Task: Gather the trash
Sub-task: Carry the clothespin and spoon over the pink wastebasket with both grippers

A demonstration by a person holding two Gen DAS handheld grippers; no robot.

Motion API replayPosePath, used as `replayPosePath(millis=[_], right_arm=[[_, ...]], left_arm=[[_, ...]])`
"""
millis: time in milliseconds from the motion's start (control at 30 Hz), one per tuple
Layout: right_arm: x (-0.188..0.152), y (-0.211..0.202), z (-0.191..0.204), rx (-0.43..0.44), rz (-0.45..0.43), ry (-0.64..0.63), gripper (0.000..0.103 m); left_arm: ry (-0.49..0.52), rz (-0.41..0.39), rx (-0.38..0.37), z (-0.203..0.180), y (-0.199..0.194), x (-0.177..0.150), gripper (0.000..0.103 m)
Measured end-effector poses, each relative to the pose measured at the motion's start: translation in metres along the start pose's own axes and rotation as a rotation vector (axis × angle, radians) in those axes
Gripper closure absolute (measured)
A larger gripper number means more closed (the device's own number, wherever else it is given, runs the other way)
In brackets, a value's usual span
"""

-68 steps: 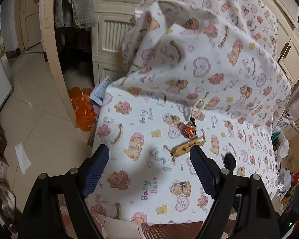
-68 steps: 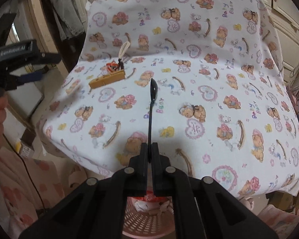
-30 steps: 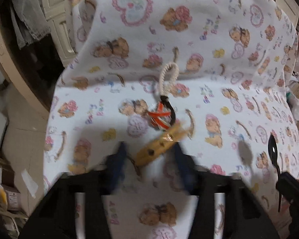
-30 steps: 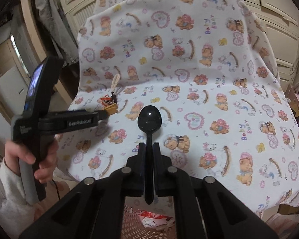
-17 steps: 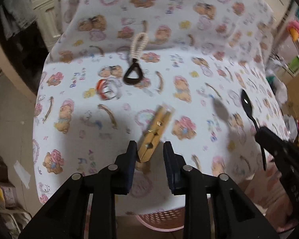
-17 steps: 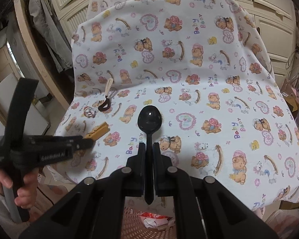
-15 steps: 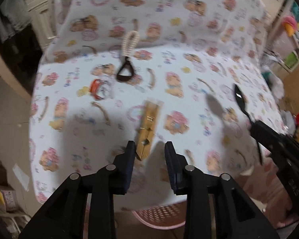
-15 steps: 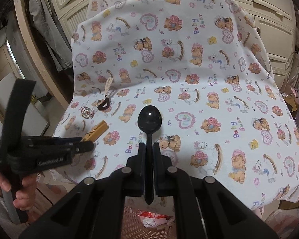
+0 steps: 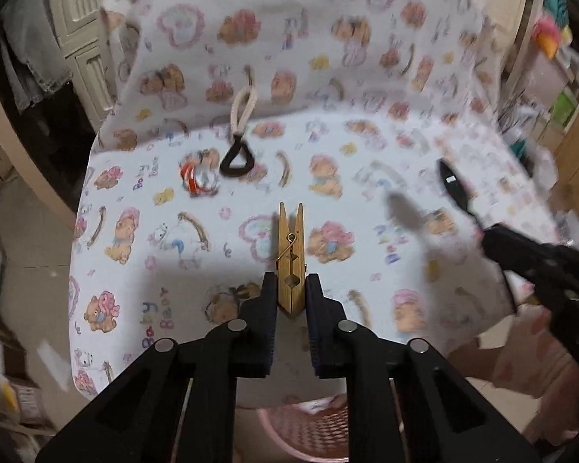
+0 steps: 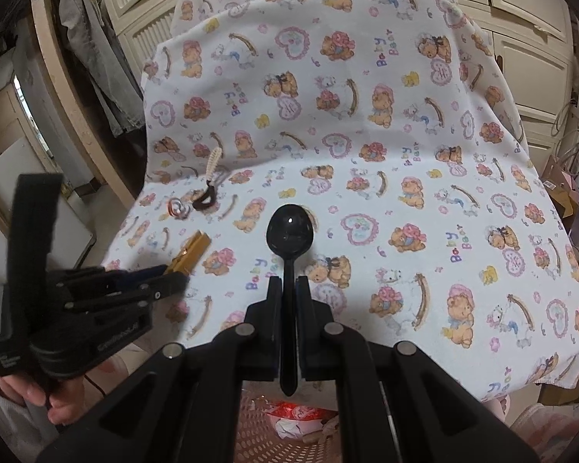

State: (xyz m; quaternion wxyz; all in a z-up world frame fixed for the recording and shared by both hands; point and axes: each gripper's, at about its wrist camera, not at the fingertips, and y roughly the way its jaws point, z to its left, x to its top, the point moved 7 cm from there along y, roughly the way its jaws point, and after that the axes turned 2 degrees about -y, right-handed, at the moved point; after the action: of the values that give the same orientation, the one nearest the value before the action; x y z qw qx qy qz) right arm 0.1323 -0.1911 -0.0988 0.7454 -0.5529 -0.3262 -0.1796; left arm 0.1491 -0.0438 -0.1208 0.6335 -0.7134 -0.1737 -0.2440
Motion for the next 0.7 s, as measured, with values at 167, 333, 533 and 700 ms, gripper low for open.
replayPosePath(millis=[167,333,533,700], right_arm=[[0.006,-0.009,0.009,0.014,-0.030,-0.006,0.097],[0.012,-0.028,0.020,0.036,-0.062,-0.029,0.097],[0.013,-0.065,0.033,0.085,-0.089,0.015,0.097],[-0.001,-0.098,0.050,0.078,-0.113,-0.015,0.097]], left_arm=[[-0.074,-0.070,-0.072,0.004,-0.038,0.010,0.090],[-0.205,0.003,-0.172,0.005,-0.069,-0.001,0.090],[-0.219,-0.002,-0.145,0.002,-0.096,-0.009,0.090],[-0.221,-0.010,-0.135,-0.005,-0.106,-0.025,0.090]])
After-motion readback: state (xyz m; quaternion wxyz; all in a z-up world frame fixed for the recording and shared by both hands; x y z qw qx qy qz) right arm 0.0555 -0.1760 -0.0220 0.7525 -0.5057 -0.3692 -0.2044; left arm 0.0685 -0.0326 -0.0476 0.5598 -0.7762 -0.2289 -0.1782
